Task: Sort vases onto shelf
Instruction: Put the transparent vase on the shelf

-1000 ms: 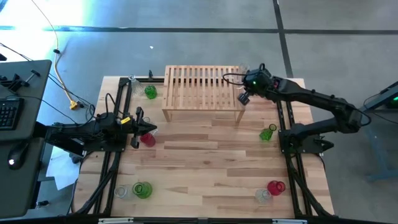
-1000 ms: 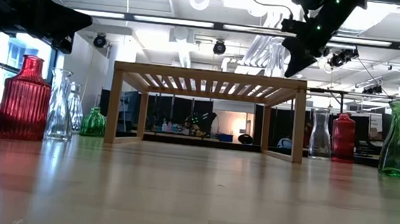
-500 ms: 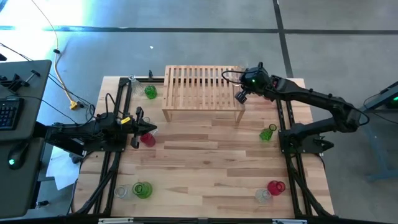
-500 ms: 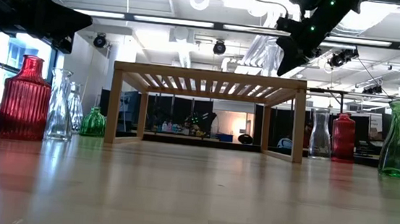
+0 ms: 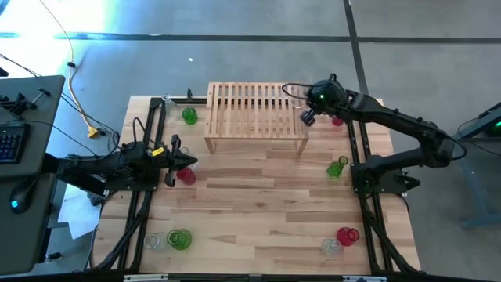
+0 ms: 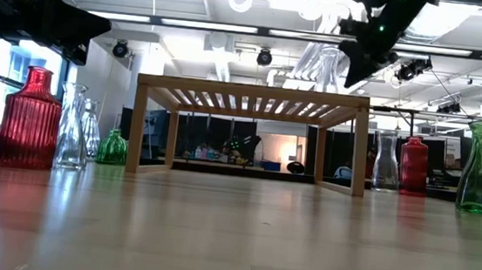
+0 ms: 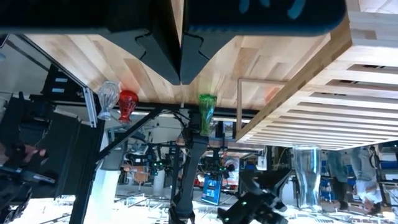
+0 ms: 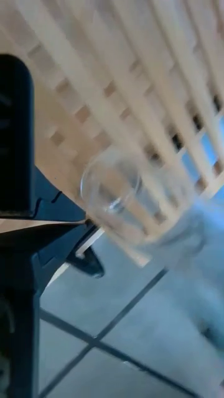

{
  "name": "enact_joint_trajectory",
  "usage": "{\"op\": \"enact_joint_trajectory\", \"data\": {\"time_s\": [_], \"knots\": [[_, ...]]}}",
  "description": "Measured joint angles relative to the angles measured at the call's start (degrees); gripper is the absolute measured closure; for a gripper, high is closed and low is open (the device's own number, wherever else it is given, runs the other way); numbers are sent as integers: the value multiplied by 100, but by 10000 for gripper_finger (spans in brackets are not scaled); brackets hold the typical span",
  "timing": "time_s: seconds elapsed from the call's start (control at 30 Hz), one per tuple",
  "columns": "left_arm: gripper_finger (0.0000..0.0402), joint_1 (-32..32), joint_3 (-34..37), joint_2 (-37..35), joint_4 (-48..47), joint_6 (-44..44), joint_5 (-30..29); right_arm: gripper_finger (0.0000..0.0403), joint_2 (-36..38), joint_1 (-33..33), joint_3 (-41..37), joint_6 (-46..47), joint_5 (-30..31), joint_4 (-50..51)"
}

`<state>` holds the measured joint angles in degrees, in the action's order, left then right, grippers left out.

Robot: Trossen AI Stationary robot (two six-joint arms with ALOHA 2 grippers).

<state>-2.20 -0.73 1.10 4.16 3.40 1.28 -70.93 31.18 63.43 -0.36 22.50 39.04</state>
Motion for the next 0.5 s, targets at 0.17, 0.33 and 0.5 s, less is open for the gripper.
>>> {"op": "enact_joint_trajectory", "data": {"time_s": [0.17,0.33,0.5], "knots": [[401,1,0,1,0,3,0,402,-299,120,1,37,95,-150],[401,1,0,0,-2,46,2,402,-546,120,3,39,-77,-570],[401,0,0,2,-2,48,2,402,-701,118,3,26,-151,-853]]}}
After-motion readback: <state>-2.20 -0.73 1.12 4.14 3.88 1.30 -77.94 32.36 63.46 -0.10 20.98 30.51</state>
